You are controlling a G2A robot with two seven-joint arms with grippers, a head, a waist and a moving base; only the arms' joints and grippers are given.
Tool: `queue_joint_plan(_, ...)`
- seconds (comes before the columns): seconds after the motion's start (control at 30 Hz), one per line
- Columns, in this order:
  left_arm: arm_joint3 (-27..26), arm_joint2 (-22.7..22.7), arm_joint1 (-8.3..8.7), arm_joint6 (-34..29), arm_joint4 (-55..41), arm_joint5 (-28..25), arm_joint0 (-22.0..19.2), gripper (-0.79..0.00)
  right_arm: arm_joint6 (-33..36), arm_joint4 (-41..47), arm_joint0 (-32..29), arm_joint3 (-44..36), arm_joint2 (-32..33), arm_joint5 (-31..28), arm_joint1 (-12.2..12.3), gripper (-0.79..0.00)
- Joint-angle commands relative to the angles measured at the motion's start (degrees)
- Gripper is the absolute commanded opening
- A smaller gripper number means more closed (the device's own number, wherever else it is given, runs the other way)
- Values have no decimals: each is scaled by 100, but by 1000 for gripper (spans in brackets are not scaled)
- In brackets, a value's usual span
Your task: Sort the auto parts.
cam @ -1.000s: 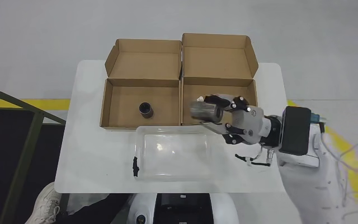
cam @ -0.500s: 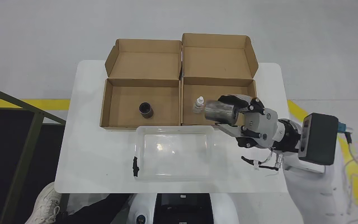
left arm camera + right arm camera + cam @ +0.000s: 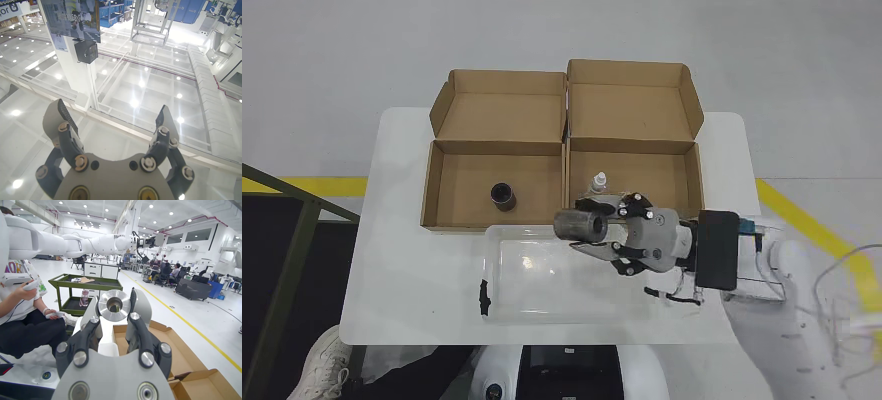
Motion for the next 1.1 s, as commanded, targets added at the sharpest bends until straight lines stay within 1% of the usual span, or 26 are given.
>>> queue_joint_plan(0.0, 0, 0, 0, 0, 0, 0, 0, 0, 99, -103, 56, 118, -154, 31, -8, -785)
queue_joint_plan(0.33, 0, 0, 0, 0, 0, 0, 0, 0, 605, -454, 471, 832, -900, 325, -71, -785)
queue_joint_plan(0.57, 0, 0, 0, 0, 0, 0, 0, 0, 703, -577, 811, 1423, -1368, 671, -162, -785)
queue_joint_plan(0.77, 0, 0, 0, 0, 0, 0, 0, 0, 771, -672, 1066, 1772, -1653, 924, -234, -785)
queue_joint_plan(1.07, 0, 0, 0, 0, 0, 0, 0, 0, 989, -977, 1580, 2441, -2121, 1594, -401, -785)
